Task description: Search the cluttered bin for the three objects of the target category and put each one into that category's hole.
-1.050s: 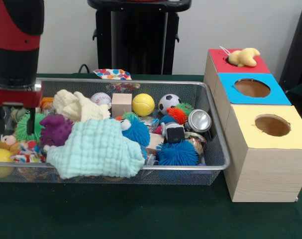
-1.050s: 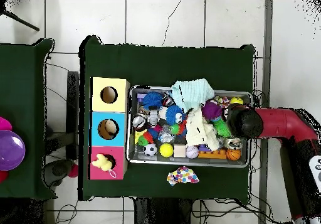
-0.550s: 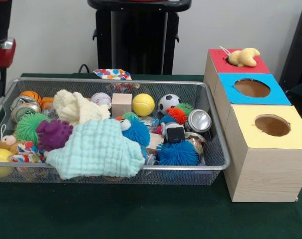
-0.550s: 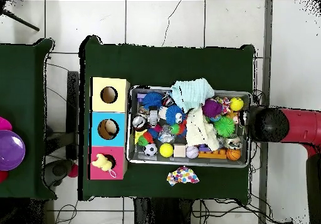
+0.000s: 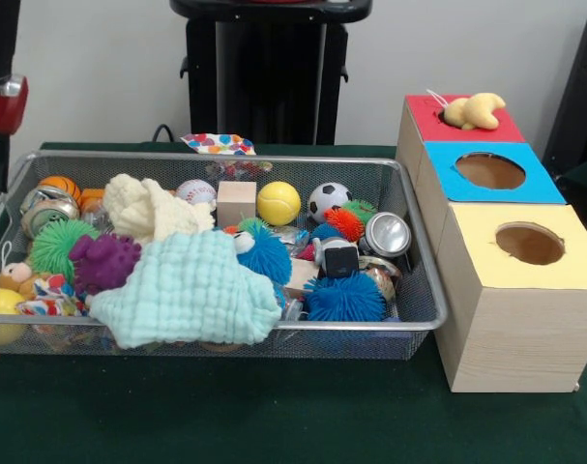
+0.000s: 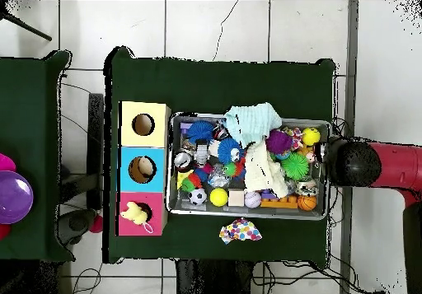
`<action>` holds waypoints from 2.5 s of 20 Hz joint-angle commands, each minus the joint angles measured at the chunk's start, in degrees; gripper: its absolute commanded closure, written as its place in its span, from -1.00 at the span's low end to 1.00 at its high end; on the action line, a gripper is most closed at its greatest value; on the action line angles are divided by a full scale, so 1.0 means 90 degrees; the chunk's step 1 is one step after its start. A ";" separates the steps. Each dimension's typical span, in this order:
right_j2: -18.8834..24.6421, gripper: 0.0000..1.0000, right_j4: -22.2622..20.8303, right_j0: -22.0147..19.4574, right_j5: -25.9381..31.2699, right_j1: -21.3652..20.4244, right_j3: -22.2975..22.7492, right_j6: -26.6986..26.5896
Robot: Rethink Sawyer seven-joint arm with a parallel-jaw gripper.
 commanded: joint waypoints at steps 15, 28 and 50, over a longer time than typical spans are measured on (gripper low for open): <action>0.0794 -1.00 0.0381 -0.0392 -0.0769 0.0873 0.0756 -0.0937; 0.0467 -1.00 -0.0139 -0.0240 -0.1335 0.1356 0.0376 -0.0721; 0.0882 -1.00 -0.0838 -0.0470 0.0072 0.1329 -0.0258 -0.3489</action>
